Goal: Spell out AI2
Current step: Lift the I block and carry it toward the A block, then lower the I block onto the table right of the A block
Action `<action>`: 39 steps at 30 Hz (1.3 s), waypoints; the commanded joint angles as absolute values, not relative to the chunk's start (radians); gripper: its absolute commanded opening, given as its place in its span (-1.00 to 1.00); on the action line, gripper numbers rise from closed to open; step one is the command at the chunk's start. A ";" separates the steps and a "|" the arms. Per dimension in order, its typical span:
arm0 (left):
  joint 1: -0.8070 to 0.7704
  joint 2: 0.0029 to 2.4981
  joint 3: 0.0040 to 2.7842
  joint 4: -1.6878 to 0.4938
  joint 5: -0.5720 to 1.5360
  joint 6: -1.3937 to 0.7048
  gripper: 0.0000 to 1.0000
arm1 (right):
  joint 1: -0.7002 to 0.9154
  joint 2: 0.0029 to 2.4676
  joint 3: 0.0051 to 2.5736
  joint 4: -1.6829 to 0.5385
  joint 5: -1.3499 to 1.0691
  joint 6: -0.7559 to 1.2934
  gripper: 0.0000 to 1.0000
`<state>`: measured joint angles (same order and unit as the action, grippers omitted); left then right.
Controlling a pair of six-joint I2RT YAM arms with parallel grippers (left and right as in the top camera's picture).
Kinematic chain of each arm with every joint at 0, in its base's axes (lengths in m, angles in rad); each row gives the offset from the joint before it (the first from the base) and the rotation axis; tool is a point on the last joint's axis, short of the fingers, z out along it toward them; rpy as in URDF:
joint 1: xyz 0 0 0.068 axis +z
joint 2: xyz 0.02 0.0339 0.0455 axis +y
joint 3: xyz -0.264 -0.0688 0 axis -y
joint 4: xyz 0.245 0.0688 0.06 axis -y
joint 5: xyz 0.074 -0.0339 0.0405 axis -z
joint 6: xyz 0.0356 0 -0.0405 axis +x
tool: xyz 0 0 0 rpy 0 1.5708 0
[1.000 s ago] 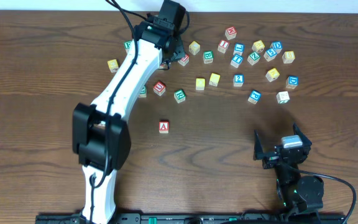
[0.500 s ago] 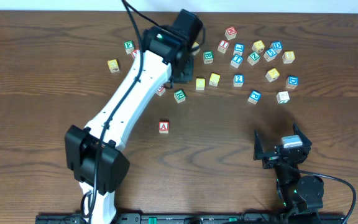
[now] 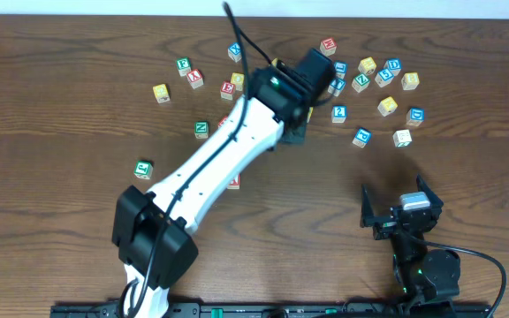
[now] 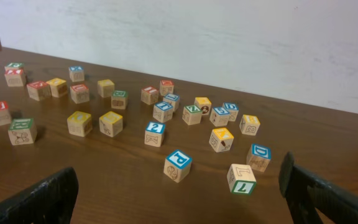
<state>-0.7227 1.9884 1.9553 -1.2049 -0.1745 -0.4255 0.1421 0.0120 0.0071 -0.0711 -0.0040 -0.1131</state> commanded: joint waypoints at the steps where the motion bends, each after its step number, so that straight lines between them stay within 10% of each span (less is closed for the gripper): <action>1: -0.755 1.913 1.914 -1.203 -0.223 -0.452 -0.85 | 0.134 0.007 0.006 -0.075 0.000 -0.102 0.99; 39: -0.758 1.617 1.105 -0.566 -0.133 -0.668 -0.85 | 0.134 0.007 0.006 -0.075 0.000 -0.102 0.99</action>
<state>-0.7616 1.5822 1.1187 -0.5747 -0.1181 -0.6559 0.1425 0.0120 0.0071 -0.0711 -0.0040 -0.1131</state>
